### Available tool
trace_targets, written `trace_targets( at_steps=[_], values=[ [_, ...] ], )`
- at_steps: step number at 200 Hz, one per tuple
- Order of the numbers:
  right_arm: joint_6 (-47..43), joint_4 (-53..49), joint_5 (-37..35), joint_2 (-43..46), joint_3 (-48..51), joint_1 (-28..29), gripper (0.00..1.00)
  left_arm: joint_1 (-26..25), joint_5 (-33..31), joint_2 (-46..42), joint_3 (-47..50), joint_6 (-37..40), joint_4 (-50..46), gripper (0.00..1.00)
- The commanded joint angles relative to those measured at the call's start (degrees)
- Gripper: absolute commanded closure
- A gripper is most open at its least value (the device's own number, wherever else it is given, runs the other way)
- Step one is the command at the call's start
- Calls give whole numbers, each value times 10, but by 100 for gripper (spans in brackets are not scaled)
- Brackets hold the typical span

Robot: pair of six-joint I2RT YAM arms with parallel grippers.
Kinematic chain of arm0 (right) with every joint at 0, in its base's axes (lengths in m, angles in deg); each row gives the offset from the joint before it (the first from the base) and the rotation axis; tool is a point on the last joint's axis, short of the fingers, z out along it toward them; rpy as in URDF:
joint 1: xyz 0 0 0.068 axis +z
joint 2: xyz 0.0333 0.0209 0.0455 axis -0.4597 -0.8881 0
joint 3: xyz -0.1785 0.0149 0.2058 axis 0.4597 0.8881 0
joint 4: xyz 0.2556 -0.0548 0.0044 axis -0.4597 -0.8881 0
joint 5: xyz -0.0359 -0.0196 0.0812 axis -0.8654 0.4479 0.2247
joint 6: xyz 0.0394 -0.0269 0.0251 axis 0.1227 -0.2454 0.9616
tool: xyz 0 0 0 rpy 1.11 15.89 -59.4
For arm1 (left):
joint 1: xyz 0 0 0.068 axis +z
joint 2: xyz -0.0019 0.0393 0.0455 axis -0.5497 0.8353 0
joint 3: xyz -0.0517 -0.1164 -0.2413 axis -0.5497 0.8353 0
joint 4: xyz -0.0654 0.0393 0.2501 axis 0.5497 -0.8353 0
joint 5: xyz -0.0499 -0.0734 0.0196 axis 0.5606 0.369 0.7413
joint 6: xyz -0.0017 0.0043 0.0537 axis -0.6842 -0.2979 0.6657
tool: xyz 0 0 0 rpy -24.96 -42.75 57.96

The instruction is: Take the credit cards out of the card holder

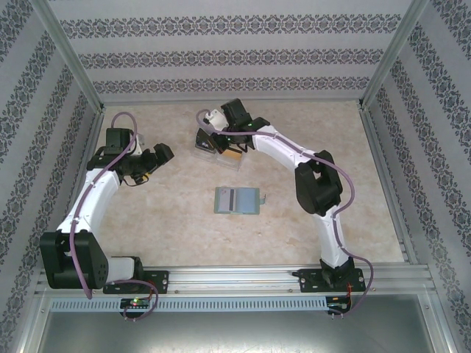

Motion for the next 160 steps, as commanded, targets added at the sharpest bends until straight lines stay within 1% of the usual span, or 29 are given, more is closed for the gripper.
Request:
trace_targets(
  at_steps=[1,62,97,126,160],
  values=[
    [-80,-27,-15,-22,-33,4,100,8,15,-2,1,19,-16,1],
    [-106,-30,-10,-60,-83,-2,100,8,28,17,-4,19,-14,1],
    [-121,-52,-12,-84,-113,-5,100,8,29,23,-3,20,-13,1],
    [-149,-66,5,-93,-118,-7,100,7,33,29,-3,21,-11,1],
    [-164,-71,-19,-103,-131,-11,100,9,29,27,3,23,-7,1]
  ],
)
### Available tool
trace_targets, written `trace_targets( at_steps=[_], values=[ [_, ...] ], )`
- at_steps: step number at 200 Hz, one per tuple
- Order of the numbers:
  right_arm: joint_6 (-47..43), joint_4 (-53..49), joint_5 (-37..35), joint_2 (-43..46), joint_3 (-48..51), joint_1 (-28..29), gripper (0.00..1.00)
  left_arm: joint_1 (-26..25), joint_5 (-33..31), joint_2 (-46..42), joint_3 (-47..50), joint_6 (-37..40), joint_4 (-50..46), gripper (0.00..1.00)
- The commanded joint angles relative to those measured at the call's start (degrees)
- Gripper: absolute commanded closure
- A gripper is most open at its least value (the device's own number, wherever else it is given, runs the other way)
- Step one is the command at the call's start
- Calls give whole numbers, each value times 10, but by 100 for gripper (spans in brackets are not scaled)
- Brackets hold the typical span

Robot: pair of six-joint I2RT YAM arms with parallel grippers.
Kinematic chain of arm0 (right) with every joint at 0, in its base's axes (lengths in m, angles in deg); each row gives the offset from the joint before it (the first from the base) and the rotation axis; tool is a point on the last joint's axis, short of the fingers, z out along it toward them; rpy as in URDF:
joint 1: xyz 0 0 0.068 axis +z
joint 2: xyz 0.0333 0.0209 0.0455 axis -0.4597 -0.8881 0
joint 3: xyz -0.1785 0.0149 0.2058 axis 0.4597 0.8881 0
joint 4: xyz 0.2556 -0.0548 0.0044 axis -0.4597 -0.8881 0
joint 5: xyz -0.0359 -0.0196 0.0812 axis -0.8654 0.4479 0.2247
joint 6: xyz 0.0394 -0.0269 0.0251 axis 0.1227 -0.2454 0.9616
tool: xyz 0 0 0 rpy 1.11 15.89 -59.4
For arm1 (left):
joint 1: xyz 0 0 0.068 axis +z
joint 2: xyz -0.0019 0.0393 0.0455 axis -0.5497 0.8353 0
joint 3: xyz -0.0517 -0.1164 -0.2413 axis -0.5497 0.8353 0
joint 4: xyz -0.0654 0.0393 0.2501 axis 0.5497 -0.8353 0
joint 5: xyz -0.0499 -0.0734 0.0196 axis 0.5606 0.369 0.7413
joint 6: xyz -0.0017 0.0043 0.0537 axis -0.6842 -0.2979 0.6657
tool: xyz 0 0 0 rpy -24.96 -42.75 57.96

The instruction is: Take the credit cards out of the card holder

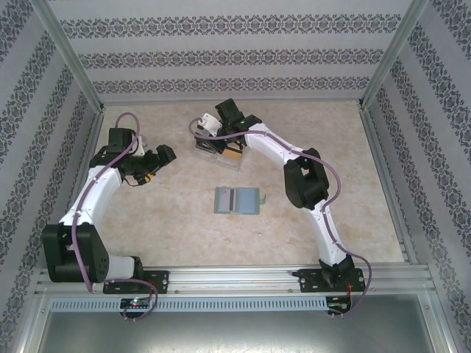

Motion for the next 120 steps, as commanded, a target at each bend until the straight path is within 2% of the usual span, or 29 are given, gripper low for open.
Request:
trace_targets(
  at_steps=[1,65,120],
  values=[
    [-26,-20,-9,-16,-26,-11,100,9,2,1,3,19,-7,1],
    [-39,-36,-13,-28,-54,-14,100,8,5,5,3,20,-7,1],
    [-72,-54,-39,-36,-54,-10,96,8,7,6,4,21,-6,1]
  ],
)
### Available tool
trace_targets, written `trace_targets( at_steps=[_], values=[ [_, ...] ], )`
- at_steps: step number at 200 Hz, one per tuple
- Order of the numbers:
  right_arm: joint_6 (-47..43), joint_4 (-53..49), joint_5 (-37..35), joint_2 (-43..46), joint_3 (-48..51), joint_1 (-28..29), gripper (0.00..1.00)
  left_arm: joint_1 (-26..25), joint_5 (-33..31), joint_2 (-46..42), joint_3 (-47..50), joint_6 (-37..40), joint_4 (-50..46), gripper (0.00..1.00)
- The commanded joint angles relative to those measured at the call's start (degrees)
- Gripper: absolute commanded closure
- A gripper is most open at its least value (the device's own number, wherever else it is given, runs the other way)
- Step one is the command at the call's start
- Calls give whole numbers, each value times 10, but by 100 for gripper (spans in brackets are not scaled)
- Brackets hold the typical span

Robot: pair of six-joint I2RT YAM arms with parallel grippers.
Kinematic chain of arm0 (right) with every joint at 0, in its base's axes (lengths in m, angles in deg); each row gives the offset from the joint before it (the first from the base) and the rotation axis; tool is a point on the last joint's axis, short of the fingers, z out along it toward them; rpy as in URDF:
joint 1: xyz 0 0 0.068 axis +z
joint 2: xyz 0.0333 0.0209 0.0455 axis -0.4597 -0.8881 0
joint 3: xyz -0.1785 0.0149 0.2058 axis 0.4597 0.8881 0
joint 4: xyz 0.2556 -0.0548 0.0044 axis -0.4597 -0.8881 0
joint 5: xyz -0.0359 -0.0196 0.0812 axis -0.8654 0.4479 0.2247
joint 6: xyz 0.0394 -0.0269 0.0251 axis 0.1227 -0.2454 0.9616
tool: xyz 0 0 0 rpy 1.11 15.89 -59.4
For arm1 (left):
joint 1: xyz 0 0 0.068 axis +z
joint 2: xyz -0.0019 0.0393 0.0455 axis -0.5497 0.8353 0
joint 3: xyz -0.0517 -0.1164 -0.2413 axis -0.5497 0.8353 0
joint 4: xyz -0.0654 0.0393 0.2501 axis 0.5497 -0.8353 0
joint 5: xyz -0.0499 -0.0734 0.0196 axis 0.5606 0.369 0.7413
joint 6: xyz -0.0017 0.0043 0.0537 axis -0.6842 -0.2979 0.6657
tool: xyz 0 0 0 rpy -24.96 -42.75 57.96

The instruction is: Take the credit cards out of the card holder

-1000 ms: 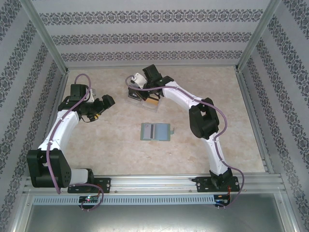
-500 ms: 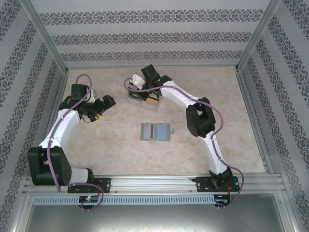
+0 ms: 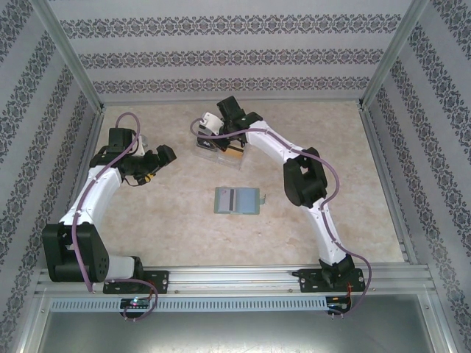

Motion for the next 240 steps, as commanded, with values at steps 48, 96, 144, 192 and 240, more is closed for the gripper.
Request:
trace_targets(
  at_steps=[48,96,144,192,240],
  values=[
    [-10,-24,-30,-18,-32,2,78,8,11,2,11,19,-3,1],
    [45,-19,-23,7,-30,2,75,9,15,3,11,20,-2,1],
    [201,9,-60,121,70,5,55,8,23,12,13,13,0,0],
    [408,54,-114,284,327,18,41,7,56,27,24,-4,18,1],
    [585,62,-150,396,537,59,36,-11,67,48,27,-8,29,0]
  ],
)
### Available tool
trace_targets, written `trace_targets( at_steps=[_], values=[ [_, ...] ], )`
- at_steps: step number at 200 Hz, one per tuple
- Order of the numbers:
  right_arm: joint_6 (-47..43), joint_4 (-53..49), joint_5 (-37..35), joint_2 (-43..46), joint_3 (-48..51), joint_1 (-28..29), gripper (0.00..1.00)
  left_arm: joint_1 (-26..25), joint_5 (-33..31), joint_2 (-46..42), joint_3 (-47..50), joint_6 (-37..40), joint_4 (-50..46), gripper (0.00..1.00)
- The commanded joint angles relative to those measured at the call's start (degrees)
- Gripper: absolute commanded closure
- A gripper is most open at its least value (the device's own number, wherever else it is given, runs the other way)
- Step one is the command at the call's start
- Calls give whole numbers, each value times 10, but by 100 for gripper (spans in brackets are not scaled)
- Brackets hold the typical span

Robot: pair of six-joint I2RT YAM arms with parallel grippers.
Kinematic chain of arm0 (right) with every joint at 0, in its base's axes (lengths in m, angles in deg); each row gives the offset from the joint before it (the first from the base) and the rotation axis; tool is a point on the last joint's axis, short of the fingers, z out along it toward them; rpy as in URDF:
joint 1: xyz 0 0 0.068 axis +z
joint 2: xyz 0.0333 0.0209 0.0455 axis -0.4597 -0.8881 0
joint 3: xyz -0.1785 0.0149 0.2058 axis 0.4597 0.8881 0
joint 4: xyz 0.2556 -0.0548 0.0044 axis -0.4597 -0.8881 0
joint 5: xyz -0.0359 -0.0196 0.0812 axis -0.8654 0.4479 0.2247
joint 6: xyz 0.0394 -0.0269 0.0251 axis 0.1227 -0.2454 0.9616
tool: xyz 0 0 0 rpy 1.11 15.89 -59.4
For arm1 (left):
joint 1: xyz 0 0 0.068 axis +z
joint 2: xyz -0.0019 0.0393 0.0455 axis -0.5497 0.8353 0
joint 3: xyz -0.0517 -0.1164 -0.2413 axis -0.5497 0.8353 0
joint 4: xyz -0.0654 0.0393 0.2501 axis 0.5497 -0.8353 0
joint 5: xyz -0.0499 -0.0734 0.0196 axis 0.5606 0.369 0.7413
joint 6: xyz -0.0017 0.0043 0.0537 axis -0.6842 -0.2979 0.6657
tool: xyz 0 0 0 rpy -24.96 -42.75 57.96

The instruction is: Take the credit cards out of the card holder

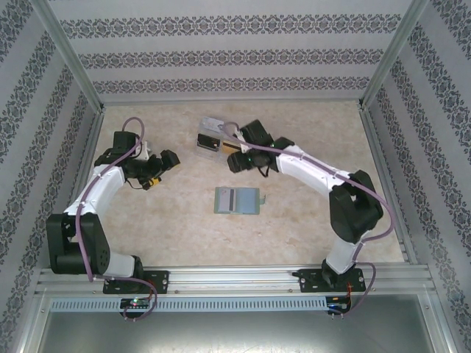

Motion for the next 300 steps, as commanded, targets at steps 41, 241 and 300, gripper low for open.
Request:
trace_targets(
  at_steps=[41,241,300],
  values=[
    [197,25,-44,48,131,63,36,-41,3,20,3,-16,28,0],
    [217,-11,-97,-93,88,103,52,-219,12,142,19,-96,131,54],
    [215,-1,-99,-94,102,100,62,-263,19,187,0,-106,150,68]
  ],
)
